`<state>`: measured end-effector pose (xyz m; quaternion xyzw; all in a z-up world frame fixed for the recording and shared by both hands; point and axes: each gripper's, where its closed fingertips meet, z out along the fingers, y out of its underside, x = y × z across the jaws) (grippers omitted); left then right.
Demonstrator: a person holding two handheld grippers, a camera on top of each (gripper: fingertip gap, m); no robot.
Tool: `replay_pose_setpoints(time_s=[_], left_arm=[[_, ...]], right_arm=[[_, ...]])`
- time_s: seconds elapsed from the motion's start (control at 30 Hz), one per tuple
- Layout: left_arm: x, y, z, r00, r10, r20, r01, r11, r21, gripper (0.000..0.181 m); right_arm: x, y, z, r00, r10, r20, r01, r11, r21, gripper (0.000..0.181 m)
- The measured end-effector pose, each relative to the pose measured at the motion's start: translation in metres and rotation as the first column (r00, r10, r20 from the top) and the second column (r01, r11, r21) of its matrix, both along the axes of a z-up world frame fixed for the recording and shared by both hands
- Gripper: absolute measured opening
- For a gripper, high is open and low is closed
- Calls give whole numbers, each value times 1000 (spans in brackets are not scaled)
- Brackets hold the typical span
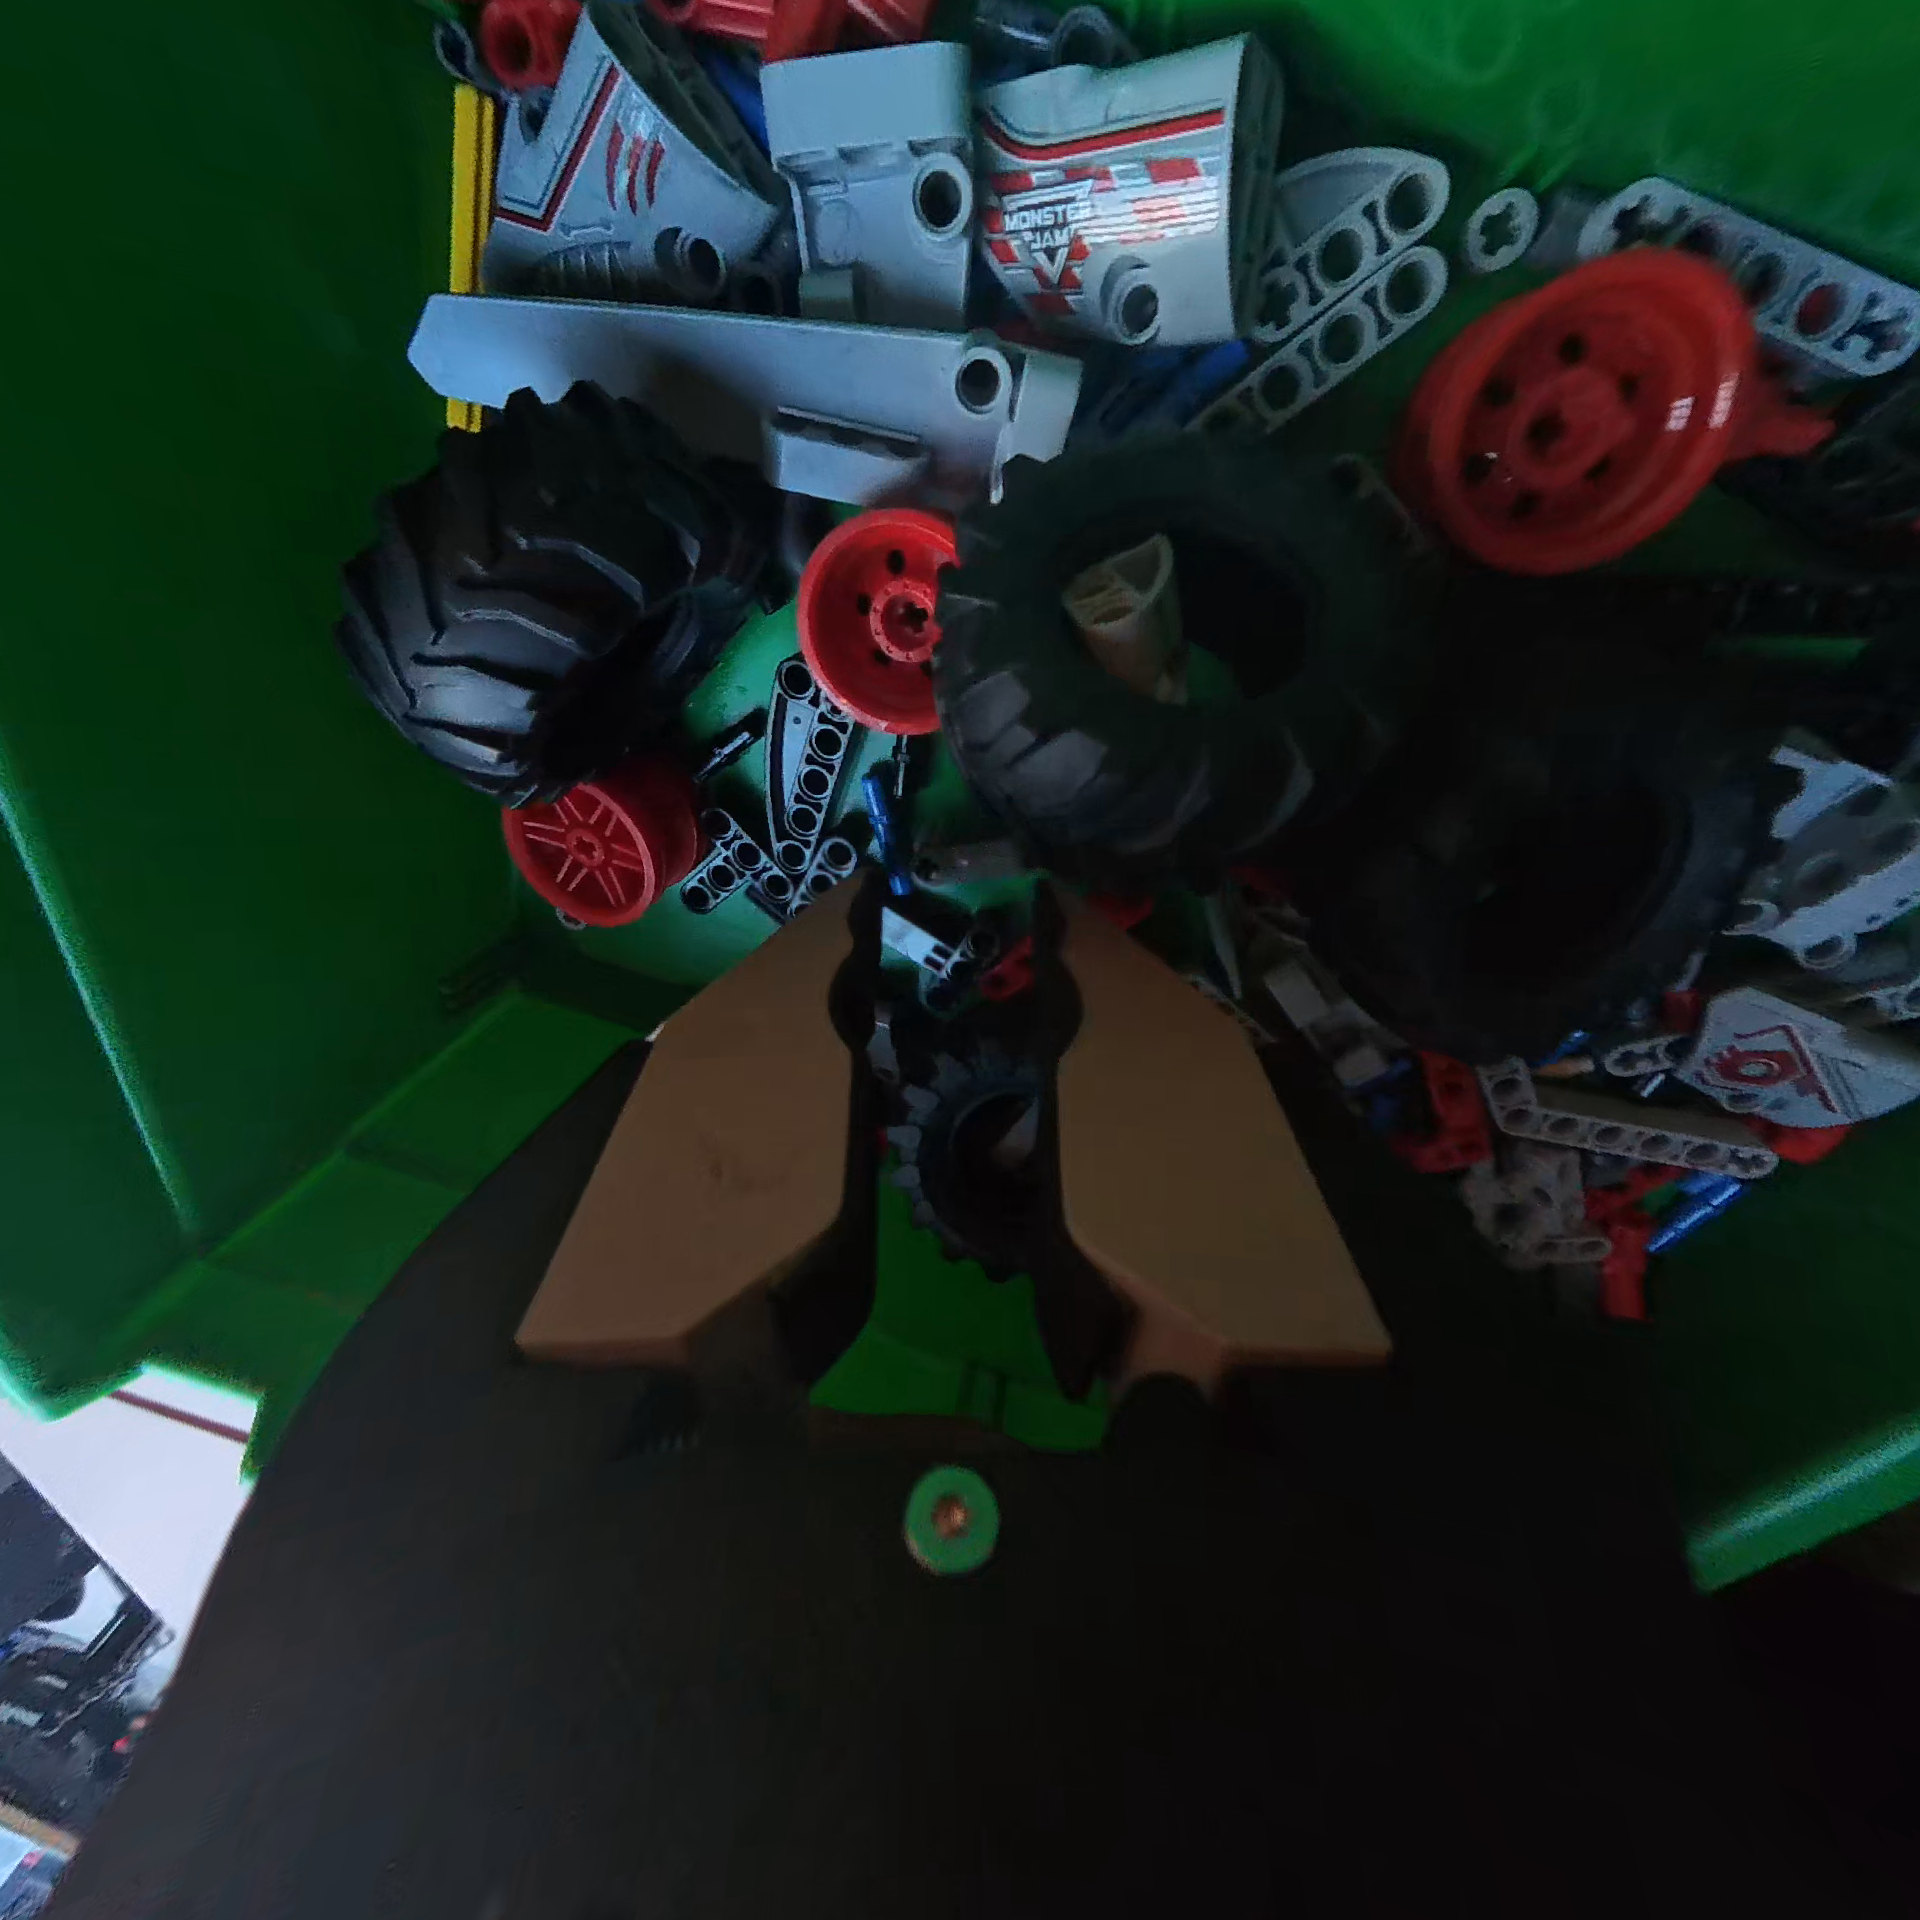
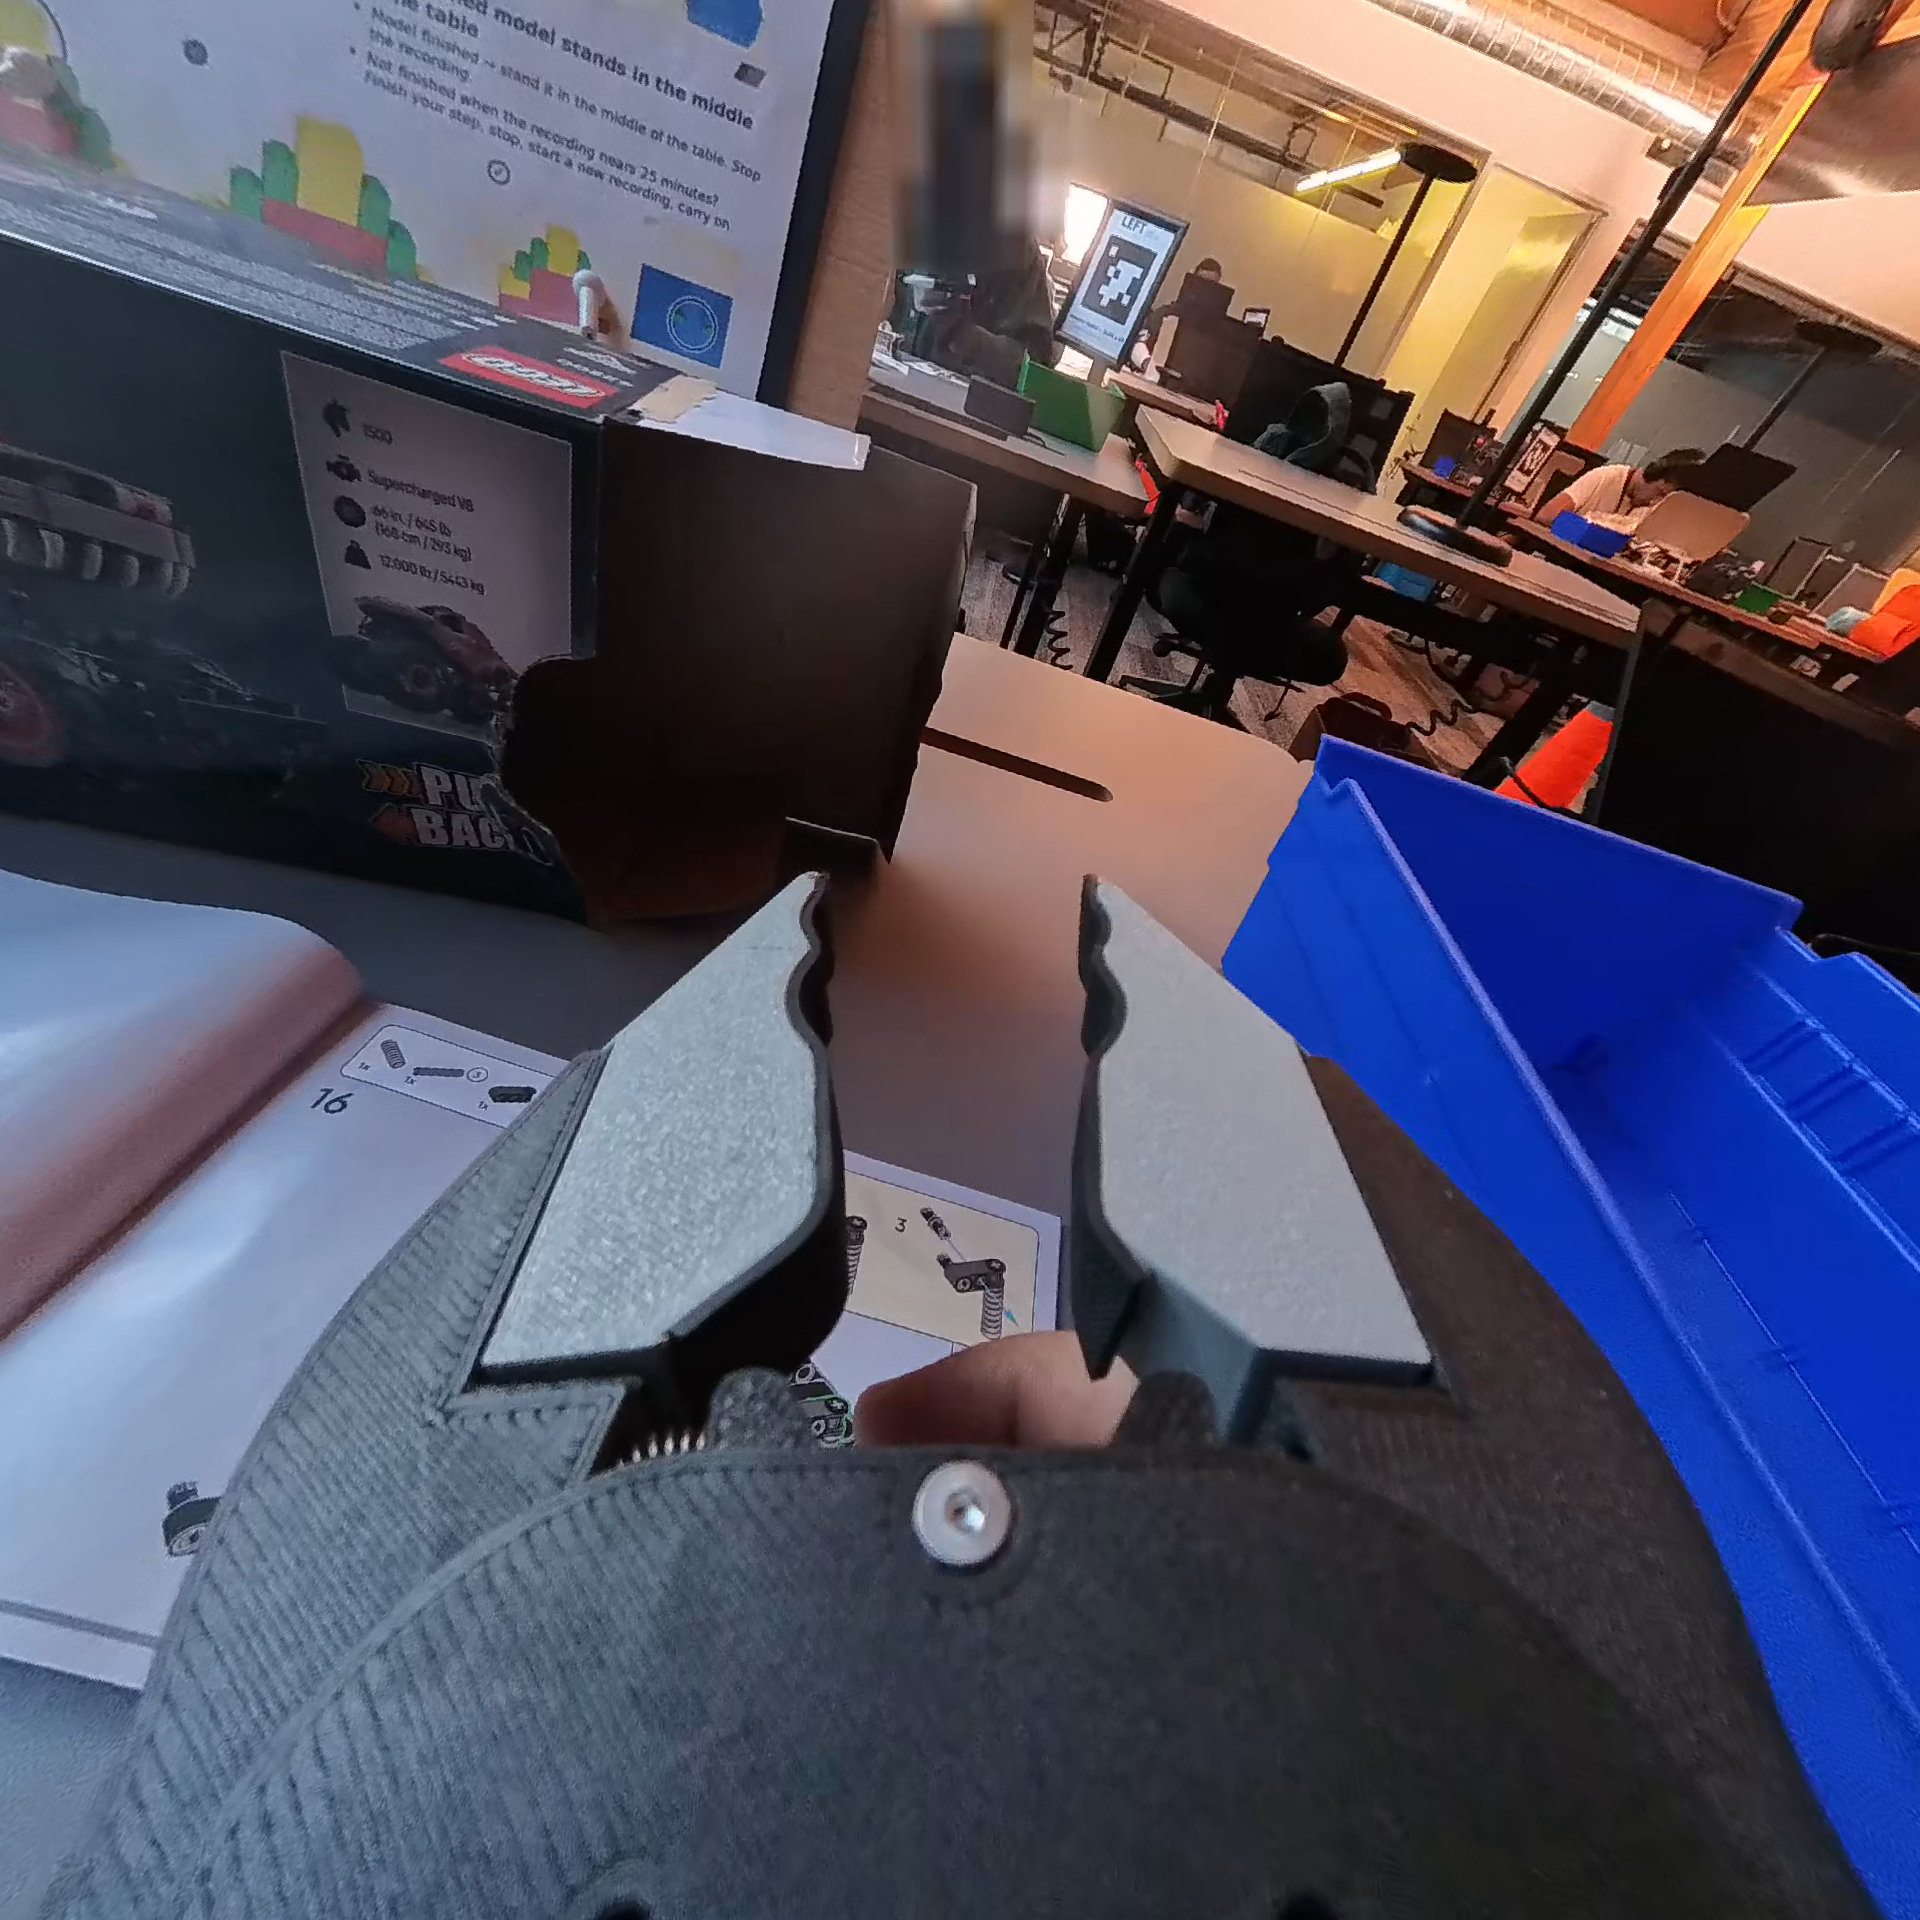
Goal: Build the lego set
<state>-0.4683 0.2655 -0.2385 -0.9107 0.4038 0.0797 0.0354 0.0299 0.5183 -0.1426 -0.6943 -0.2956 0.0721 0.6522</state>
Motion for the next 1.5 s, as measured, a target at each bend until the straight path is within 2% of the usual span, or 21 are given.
replay_pose_setpoints(time_s=[0.13,0.27,0.5,0.7,0.93,1.1,1.3,1.5], left_arm=[[-1,-1,0,1000,-19,-5,19,1000,2,26],[3,7,8,998,2,59,-4,999,44,25],[2,9,6,997,-77,-4,77,995,64,17],[9,8,11,992,-89,84,84,994,64,28],[0,0,-1,985,-170,-42,171,985,17,23],[1,0,-1,984,-174,-35,174,985,11,22],[5,-5,-2,956,-286,-63,288,957,23,11],[8,-2,0,945,-323,-57,326,944,49,19]], right_arm=[[1,0,0,1000,-4,1,4,1000,3,45],[2,-1,2,1000,-5,-7,5,1000,6,45],[0,-2,2,1000,5,-3,-5,1000,4,45],[0,-3,4,1000,7,-10,-7,1000,9,44],[-1,-2,3,1000,9,-3,-9,1000,6,44],[0,-3,4,1000,8,-10,-8,1000,8,44],[-1,-3,3,1000,13,-8,-13,1000,6,44],[-1,-4,4,1000,17,-10,-17,1000,5,44]])
